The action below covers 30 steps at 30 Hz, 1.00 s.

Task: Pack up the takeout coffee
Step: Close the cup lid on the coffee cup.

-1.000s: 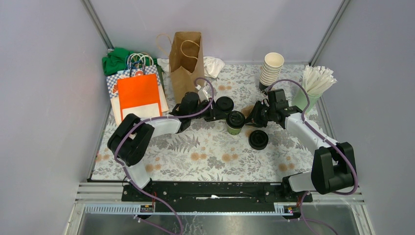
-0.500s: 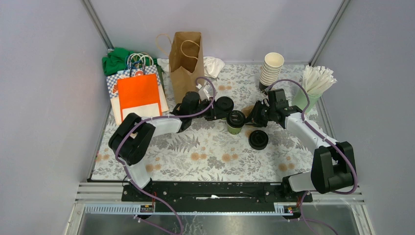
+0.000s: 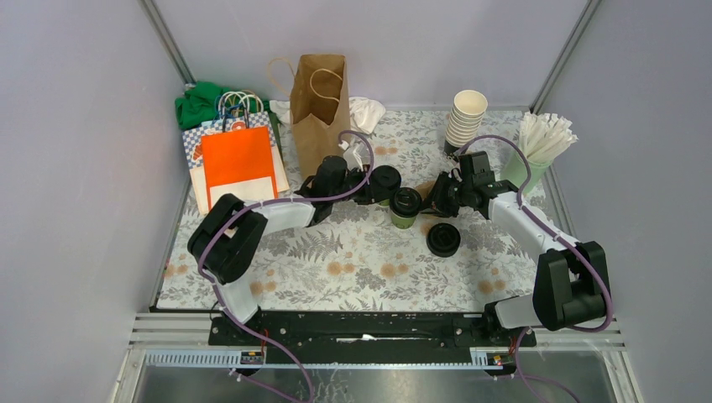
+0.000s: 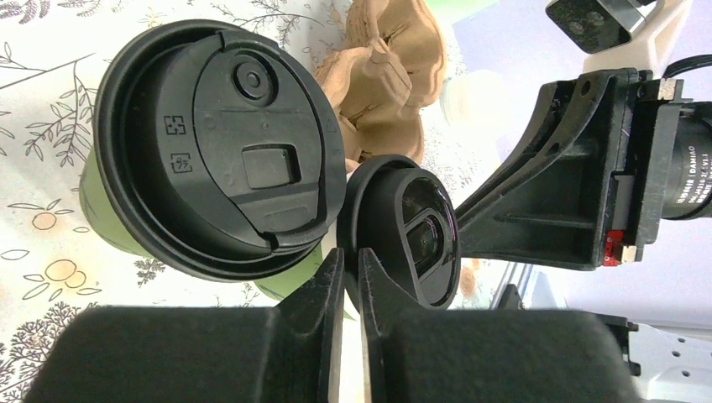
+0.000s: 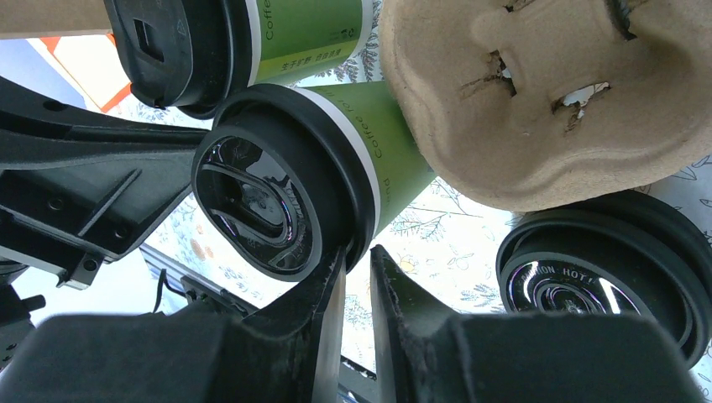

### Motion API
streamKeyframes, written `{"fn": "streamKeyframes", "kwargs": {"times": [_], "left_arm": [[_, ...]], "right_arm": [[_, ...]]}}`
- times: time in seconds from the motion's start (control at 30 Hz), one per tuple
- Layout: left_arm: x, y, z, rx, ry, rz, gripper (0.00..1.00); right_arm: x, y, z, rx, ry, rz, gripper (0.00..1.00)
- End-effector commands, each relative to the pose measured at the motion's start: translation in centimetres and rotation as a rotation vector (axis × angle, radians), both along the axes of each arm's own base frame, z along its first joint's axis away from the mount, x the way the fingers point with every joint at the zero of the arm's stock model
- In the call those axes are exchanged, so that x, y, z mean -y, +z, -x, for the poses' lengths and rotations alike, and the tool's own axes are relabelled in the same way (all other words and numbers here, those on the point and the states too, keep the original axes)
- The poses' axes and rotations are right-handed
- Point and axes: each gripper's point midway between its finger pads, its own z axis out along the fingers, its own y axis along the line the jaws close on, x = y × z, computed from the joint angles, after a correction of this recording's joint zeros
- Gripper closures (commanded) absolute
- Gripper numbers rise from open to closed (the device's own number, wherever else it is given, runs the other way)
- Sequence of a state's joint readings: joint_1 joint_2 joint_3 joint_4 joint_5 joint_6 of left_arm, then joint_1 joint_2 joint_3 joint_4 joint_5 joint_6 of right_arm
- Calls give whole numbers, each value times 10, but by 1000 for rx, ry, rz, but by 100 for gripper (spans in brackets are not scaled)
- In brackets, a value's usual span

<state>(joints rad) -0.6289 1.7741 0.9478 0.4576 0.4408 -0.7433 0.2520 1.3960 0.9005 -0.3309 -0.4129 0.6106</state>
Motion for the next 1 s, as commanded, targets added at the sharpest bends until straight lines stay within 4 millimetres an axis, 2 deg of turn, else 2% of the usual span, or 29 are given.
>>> {"fn": "streamKeyframes", "kwargs": {"times": [0.0,0.2,0.97], "left_arm": [[-32,-112,60,-252,-50,-352,89],[-31,-112,69,-261,-79,-368,87],[-38,-145,80,-257,-62,-486,86]], "right_arm": [[1,-15,3,-36,20,38,76],[3,-19,5,-42,17,49,76],[5,-26,5,-57,16,68,76]]}}
